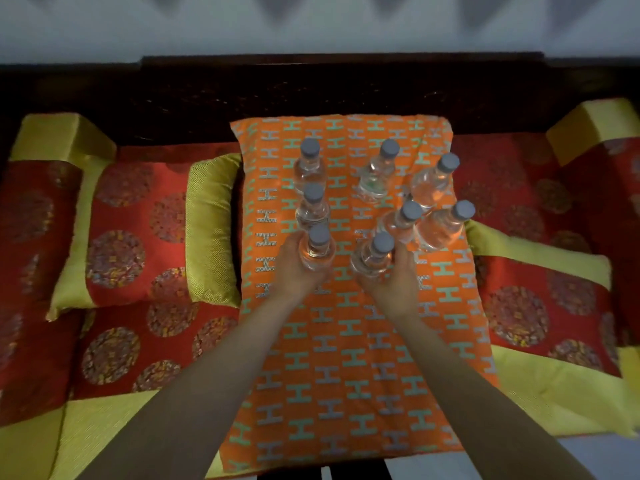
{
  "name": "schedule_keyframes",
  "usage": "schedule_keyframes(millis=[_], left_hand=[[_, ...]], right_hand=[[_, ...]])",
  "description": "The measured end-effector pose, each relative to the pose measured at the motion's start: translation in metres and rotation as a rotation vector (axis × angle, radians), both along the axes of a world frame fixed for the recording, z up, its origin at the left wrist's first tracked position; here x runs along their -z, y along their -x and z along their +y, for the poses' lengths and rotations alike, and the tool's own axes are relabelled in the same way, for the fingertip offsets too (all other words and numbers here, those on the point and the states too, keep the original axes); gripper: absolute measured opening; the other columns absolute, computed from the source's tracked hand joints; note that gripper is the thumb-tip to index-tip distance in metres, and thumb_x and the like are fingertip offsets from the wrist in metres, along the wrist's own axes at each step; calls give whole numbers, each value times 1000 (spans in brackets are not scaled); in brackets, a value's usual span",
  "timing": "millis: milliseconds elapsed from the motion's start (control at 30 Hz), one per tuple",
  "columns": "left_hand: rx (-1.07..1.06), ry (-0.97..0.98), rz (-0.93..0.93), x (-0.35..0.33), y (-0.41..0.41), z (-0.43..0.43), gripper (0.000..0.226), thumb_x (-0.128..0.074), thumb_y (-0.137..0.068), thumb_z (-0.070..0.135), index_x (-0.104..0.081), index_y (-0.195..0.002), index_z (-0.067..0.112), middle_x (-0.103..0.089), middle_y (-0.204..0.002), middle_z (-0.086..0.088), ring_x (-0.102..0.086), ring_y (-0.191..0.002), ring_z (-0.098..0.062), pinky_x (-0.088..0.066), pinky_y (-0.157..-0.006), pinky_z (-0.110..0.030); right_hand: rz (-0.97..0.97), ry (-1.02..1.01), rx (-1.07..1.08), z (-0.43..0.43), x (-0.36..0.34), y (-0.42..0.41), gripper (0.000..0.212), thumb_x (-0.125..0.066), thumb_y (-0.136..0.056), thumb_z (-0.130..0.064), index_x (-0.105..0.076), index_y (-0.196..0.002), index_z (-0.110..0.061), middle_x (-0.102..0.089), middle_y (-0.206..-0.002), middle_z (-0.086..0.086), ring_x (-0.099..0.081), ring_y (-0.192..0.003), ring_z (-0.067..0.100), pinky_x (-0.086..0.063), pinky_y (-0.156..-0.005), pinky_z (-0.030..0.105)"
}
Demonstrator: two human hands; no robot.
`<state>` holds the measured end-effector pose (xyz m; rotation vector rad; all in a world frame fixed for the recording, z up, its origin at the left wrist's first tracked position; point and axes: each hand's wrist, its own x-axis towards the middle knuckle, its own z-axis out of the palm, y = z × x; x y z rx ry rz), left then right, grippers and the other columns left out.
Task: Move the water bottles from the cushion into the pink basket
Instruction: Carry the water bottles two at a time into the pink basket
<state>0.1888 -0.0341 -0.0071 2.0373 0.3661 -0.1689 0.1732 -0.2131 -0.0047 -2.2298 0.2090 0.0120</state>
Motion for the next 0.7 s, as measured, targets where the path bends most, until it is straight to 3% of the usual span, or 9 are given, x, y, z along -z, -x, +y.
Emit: schedule_keyframes(millis=[67, 133, 233, 300, 433, 533, 633, 700], left_hand=[[-25, -17, -16, -1, -4, -3, 55, -87, -53, 22, -51, -77, 55, -52, -73, 32, -53, -65, 16, -39, -58, -9], [-43, -19, -16, -1, -7, -3, 46, -86, -57, 22, -51, -72, 47, -53, -69, 27, -53, -62, 12, -41, -57, -14], [-10, -21, 5, 0, -9, 0, 47, -85, -62, 30, -48, -91, 33, -57, -86, 17, -55, -74, -2, -38, -59, -11], [-2, -11, 26, -1, -7, 3, 53, -84, -64, 34, -49, -103, 28, -57, -95, 14, -54, -78, -2, -35, -60, -7], [-28, 46, 71, -6, 5, 13, 56, -81, -67, 34, -42, -105, 29, -58, -90, 17, -59, -79, 0, -37, -55, -7], [-37, 90, 62, -11, 18, 23, 61, -84, -66, 27, -38, -106, 27, -56, -90, 19, -56, -75, 4, -39, -54, 0], [-58, 142, 16, -21, 28, 32, 64, -87, -63, 23, -42, -109, 24, -58, -92, 19, -60, -81, -1, -42, -62, -7], [-58, 164, -5, -32, 33, 35, 62, -87, -62, 30, -44, -106, 29, -62, -96, 16, -62, -86, -5, -47, -67, -18]], right_hand=[[-2, 18, 41, 5, 2, 0, 73, -84, -68, -30, -47, -129, -17, -53, -114, 2, -52, -107, 24, -48, -84, 39], [-4, 25, 90, 10, 3, -1, 69, -83, -69, -30, -48, -128, -15, -54, -114, 4, -51, -106, 24, -47, -86, 40], [-14, 18, 123, 15, 3, 1, 66, -82, -72, -30, -49, -127, -15, -54, -113, 4, -53, -105, 24, -45, -83, 34], [-11, -8, 137, 15, 2, 2, 65, -81, -72, -33, -50, -127, -18, -56, -115, 1, -55, -105, 21, -45, -81, 32], [-9, -49, 114, 6, -3, 6, 64, -80, -68, -40, -52, -122, -22, -60, -113, -1, -60, -101, 19, -52, -83, 45], [-22, -148, 81, -2, -11, 11, 57, -82, -63, -42, -53, -112, -38, -61, -112, -3, -62, -99, 16, -55, -82, 44], [-67, -187, 45, -9, -23, 16, 59, -86, -64, -30, -50, -105, -53, -62, -112, -1, -62, -99, 15, -56, -81, 36], [-81, -211, 25, -14, -32, 17, 60, -86, -65, -26, -51, -107, -51, -64, -109, -5, -63, -96, 9, -55, -79, 27]])
